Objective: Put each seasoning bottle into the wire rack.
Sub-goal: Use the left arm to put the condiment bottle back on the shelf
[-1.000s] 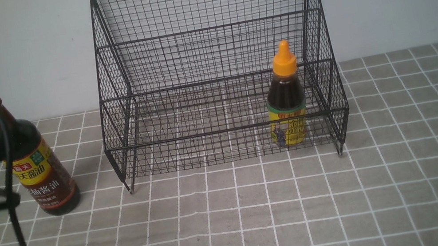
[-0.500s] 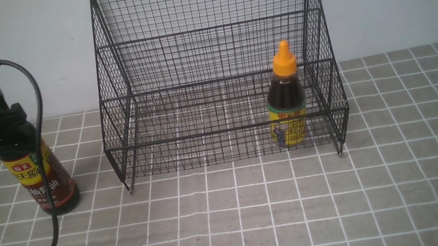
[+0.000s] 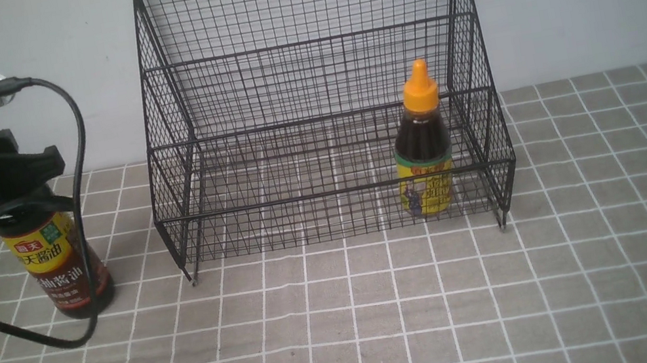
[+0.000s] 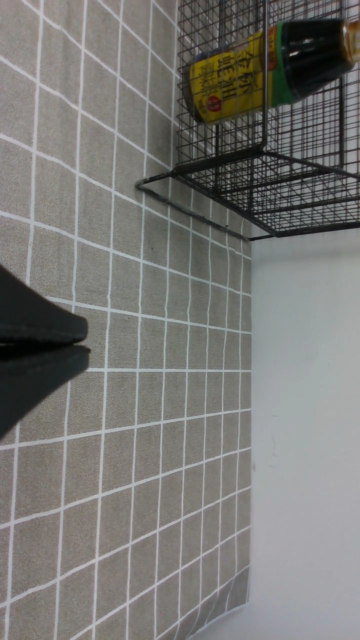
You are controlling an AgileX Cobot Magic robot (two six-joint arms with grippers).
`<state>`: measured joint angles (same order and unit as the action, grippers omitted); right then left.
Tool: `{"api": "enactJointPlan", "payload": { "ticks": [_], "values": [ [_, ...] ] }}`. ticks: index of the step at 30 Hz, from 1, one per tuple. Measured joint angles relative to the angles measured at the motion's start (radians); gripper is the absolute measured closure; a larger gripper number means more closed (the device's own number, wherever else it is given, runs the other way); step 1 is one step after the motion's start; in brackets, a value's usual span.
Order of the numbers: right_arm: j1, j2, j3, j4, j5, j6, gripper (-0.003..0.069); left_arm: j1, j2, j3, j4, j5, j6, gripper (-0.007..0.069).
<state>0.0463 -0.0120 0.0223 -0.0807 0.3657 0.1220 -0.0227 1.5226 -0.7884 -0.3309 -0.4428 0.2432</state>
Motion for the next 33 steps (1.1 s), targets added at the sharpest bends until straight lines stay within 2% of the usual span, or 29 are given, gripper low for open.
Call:
{"api": "enactJointPlan", "payload": {
  "ticks": [5, 9, 13, 19, 26, 33],
  "values": [
    [0.0, 0.0, 0.0, 0.0, 0.0, 0.0, 0.067, 0.0, -0.057, -0.1, 0.033, 0.275, 0.005, 0.0366],
    [0.0, 0.0, 0.0, 0.0, 0.0, -0.005, 0.067, -0.004, -0.117, -0.215, 0.041, 0.39, 0.005, 0.0366],
    [0.0, 0.0, 0.0, -0.001, 0.0, -0.005, 0.067, -0.012, -0.151, -0.306, 0.049, 0.415, 0.007, 0.0366],
    [0.0, 0.0, 0.0, -0.001, 0.0, -0.006, 0.067, -0.081, -0.16, -0.496, 0.058, 0.452, 0.013, 0.0366],
    [0.0, 0.0, 0.0, -0.001, 0.0, -0.006, 0.067, -0.191, -0.05, -0.664, 0.054, 0.466, 0.008, 0.0366],
    [0.0, 0.0, 0.0, -0.001, 0.0, -0.006, 0.067, -0.245, 0.095, -0.732, 0.054, 0.458, 0.008, 0.0366]
  ]
}}
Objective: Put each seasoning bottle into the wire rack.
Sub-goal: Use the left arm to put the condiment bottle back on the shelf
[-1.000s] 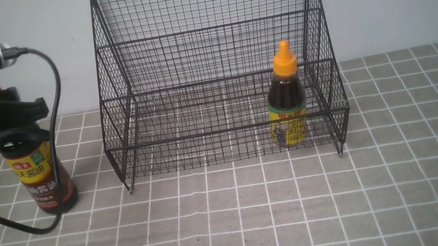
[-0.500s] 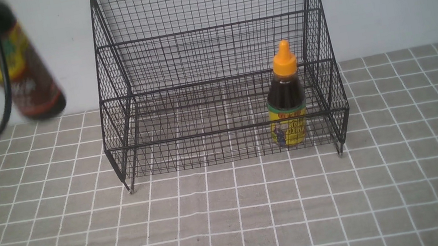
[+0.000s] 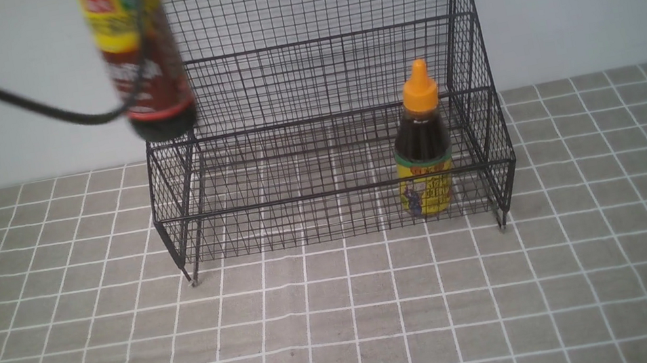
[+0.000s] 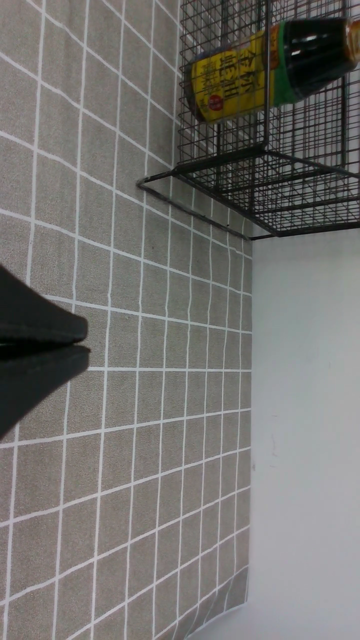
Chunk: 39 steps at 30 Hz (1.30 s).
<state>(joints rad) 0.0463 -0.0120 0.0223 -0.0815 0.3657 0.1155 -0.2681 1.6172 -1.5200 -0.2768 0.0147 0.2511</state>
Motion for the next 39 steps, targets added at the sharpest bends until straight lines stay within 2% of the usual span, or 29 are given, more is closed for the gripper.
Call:
{"api": "enactJointPlan", "payload": {
  "ticks": [10, 19, 25, 34, 39],
  "values": [
    [0.0, 0.0, 0.0, 0.0, 0.0, 0.0, 0.067, -0.021, 0.133, -0.022, -0.001, -0.015, -0.003, 0.0366],
    [0.0, 0.0, 0.0, 0.0, 0.0, 0.0, 0.067, -0.023, 0.217, -0.03, 0.002, 0.185, -0.002, 0.0366],
    [0.0, 0.0, 0.0, 0.0, 0.0, 0.0, 0.067, -0.024, 0.228, -0.041, 0.004, 0.213, -0.001, 0.0361],
    [0.0, 0.0, 0.0, 0.0, 0.0, -0.001, 0.067, -0.022, 0.151, -0.04, 0.014, 0.322, -0.001, 0.0156],
    [0.0, 0.0, 0.0, 0.0, 0.0, -0.001, 0.067, -0.016, 0.02, -0.04, 0.082, 0.446, -0.002, 0.0139]
  ]
}}
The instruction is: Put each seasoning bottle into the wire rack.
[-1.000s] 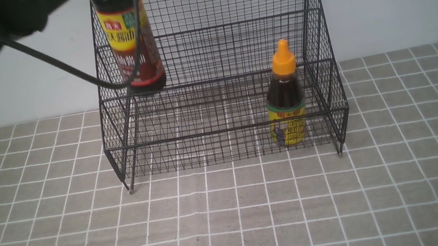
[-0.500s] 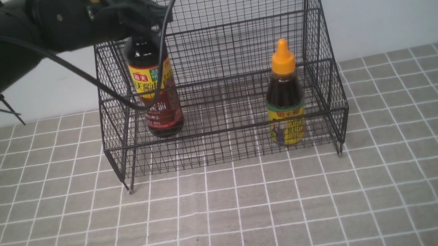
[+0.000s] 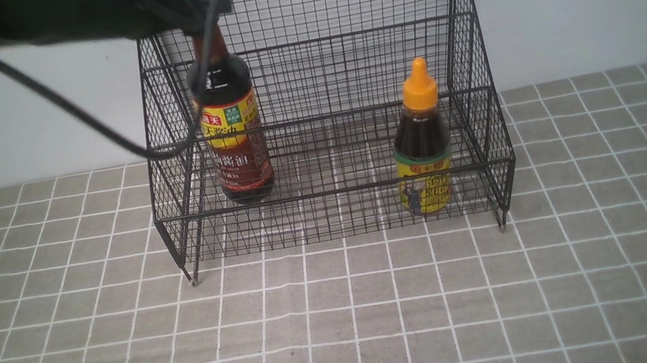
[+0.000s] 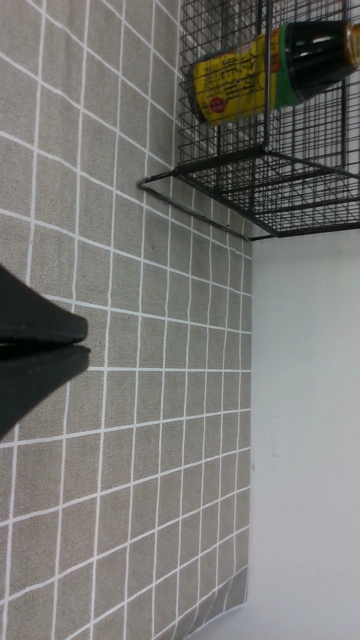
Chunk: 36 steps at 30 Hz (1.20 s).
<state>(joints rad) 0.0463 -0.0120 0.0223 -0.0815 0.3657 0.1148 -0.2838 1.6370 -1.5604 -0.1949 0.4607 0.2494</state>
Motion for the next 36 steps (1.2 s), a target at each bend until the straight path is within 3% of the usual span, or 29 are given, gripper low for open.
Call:
{"api": "enactJointPlan", "payload": {
  "ticks": [2, 6, 7, 10, 12, 16, 23, 31, 36],
  "values": [
    [0.0, 0.0, 0.0, 0.0, 0.0, 0.0, 0.067, 0.0, -0.03, 0.0, 0.017, 0.039, -0.003, 0.0154],
    [0.0, 0.0, 0.0, 0.0, 0.0, 0.0, 0.067, 0.001, -0.206, 0.0, 0.053, 0.243, -0.018, 0.0327],
    [0.0, 0.0, 0.0, 0.0, 0.0, 0.0, 0.067, 0.001, -0.215, 0.0, 0.053, 0.263, -0.02, 0.0338],
    [0.0, 0.0, 0.0, 0.0, 0.0, 0.0, 0.067, 0.001, -0.361, -0.002, 0.055, 0.415, -0.067, 0.0535],
    [0.0, 0.0, 0.0, 0.0, 0.0, 0.0, 0.067, 0.001, -0.452, -0.004, 0.056, 0.484, -0.094, 0.06],
    [0.0, 0.0, 0.0, 0.0, 0.0, 0.005, 0.067, 0.001, -0.603, 0.027, 0.061, 0.539, -0.138, 0.0629],
    [0.0, 0.0, 0.0, 0.0, 0.0, 0.01, 0.067, 0.001, -1.005, 0.287, 0.221, 0.557, -0.28, 0.0631],
    [0.0, 0.0, 0.0, 0.0, 0.0, 0.011, 0.067, 0.001, -1.278, 0.52, 0.264, 0.541, -0.31, 0.0631],
    [0.0, 0.0, 0.0, 0.0, 0.0, 0.011, 0.067, 0.001, -1.358, 0.617, 0.314, 0.441, -0.322, 0.0631]
  ]
}}
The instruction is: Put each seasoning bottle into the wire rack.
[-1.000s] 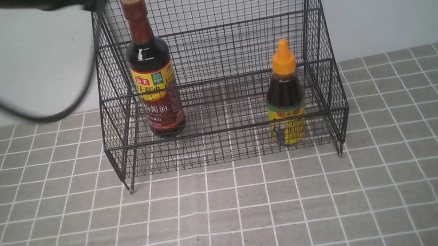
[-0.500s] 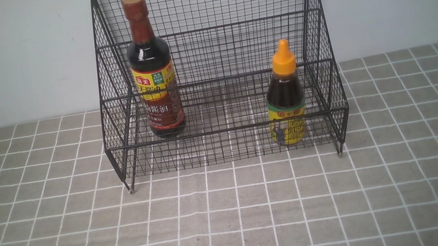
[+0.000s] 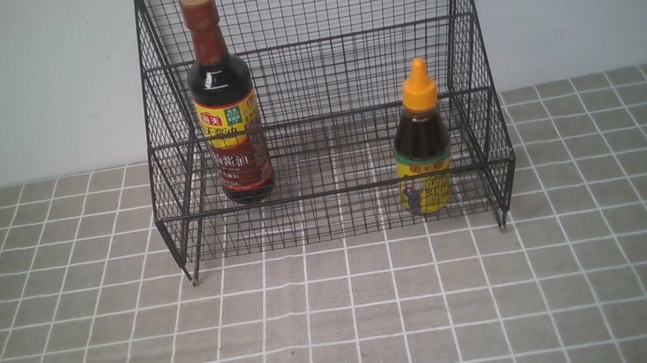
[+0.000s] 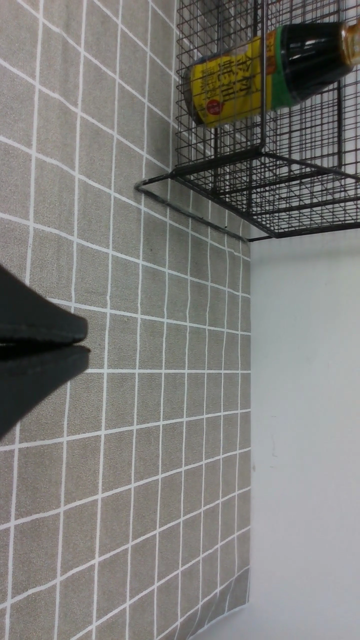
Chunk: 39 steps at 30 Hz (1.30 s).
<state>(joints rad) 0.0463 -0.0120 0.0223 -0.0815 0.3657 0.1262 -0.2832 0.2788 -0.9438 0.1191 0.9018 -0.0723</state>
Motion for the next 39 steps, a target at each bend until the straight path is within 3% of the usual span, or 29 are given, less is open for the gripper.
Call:
{"api": "enactJointPlan", "payload": {
  "ticks": [17, 23, 27, 32, 39],
  "values": [
    [0.0, 0.0, 0.0, 0.0, 0.0, 0.0, 0.067, 0.0, -0.039, 0.16, 0.142, -0.15, -0.164, 0.0631],
    [0.0, 0.0, 0.0, 0.0, 0.0, 0.0, 0.067, 0.079, -0.183, 0.454, 0.01, -0.325, -0.076, 0.0631],
    [0.0, 0.0, 0.0, 0.0, 0.001, 0.0, 0.067, 0.227, -0.288, 0.755, -0.103, -0.476, 0.072, 0.0631],
    [0.0, 0.0, 0.0, 0.0, 0.001, 0.0, 0.067, 0.273, -0.29, 0.937, -0.147, -0.541, 0.072, 0.0631],
    [0.0, 0.0, 0.0, -0.002, 0.002, 0.0, 0.067, 0.257, -0.29, 0.97, -0.128, -0.524, 0.055, 0.0631]
  ]
}}
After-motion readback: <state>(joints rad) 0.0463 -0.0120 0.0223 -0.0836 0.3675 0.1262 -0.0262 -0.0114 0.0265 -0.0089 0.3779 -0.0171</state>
